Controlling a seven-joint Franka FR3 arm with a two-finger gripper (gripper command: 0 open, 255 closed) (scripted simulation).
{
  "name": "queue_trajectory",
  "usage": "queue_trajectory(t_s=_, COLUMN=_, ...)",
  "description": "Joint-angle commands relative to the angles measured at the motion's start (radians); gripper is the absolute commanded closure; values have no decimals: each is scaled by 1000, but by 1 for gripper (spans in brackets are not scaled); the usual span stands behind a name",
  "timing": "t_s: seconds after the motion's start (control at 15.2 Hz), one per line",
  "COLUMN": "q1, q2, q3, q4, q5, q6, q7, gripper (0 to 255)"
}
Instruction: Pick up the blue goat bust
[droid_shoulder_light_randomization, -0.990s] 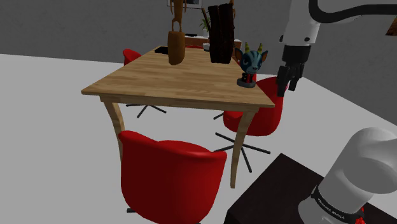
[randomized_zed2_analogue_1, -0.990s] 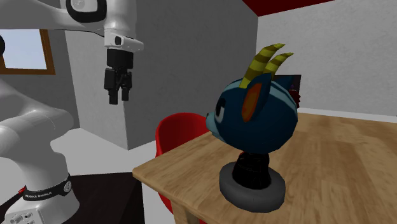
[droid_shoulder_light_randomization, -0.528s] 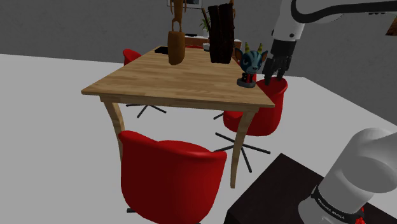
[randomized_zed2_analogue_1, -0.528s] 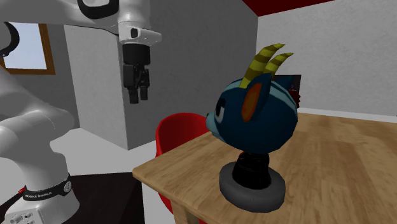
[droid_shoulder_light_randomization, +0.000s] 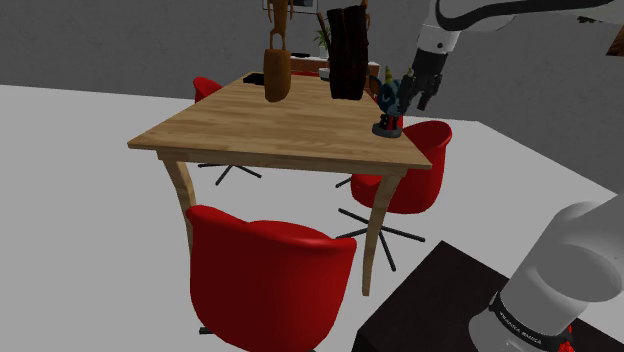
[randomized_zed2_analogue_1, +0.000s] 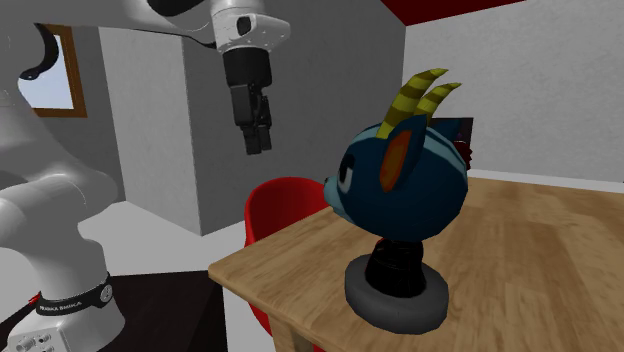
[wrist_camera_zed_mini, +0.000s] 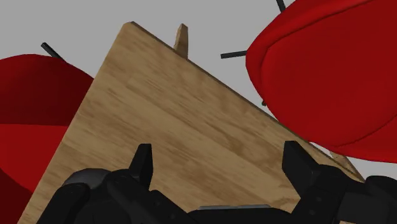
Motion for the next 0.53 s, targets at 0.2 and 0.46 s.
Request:
queue_trajectory(t_s=0.2, q1=-12, q2=127, q3=-40, q4=132, q5=12, q6=76, q7=-25, gripper=0)
queue_trajectory(t_s=0.46, q1=-23, q2=229, q3=-74, q4=256, q5=36, q6=117, q7=-50, gripper=0)
